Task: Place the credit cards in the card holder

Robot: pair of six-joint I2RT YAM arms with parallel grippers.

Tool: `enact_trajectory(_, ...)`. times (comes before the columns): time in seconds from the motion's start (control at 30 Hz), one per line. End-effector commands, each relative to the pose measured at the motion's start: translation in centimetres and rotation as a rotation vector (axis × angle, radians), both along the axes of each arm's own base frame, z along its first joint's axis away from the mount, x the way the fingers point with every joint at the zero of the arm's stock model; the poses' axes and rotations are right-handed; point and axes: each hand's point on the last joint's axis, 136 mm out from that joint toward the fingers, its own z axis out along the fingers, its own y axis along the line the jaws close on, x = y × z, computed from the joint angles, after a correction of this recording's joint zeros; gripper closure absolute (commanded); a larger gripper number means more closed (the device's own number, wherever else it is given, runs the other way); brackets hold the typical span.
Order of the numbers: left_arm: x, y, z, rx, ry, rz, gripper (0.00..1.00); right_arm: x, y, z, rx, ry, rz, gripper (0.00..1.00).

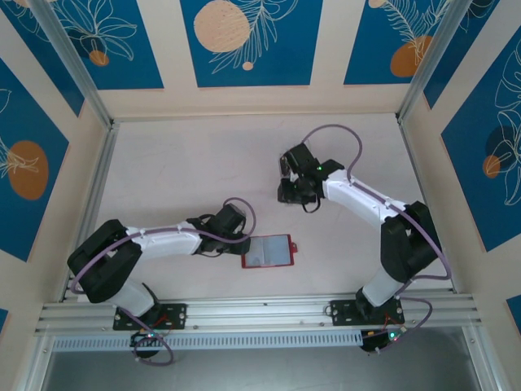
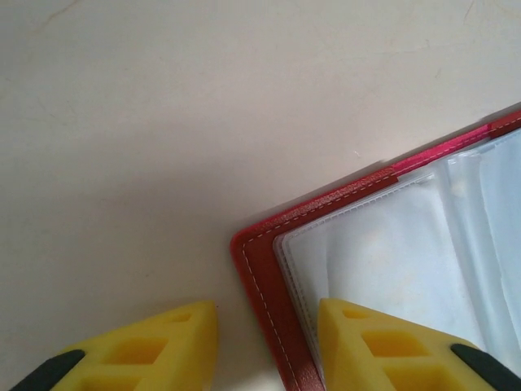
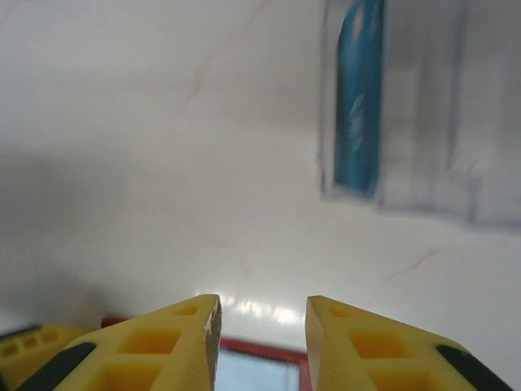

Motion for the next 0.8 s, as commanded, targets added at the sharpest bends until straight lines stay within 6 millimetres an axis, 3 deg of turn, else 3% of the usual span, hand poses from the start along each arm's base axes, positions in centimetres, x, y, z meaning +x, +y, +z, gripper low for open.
enact_trajectory(0.0, -0.9, 0.3, -1.6, 0.030, 0.033, 0.000, 0.64, 1.6, -2.5, -0.5, -0.196, -0.014, -0.007, 0.65)
enact_trajectory(0.13, -1.0, 0.2, -1.9, 0.028, 0.039, 0.001, 0.65, 4.0, -2.4, -0.8, -0.268, -0.027, -0.008, 0.65)
enact_trajectory(0.37, -1.4, 0.2, -2.2, 0.020, 0.044, 0.004, 0.66, 6.2, -2.5, -2.5, -0.363, -0.011, 0.002, 0.66)
enact_trajectory(0.77, -1.4, 0.0, -2.0, 0.015, 0.041, 0.004, 0.67, 7.7, -2.3, -5.0, -0.403, 0.037, 0.027, 0.70)
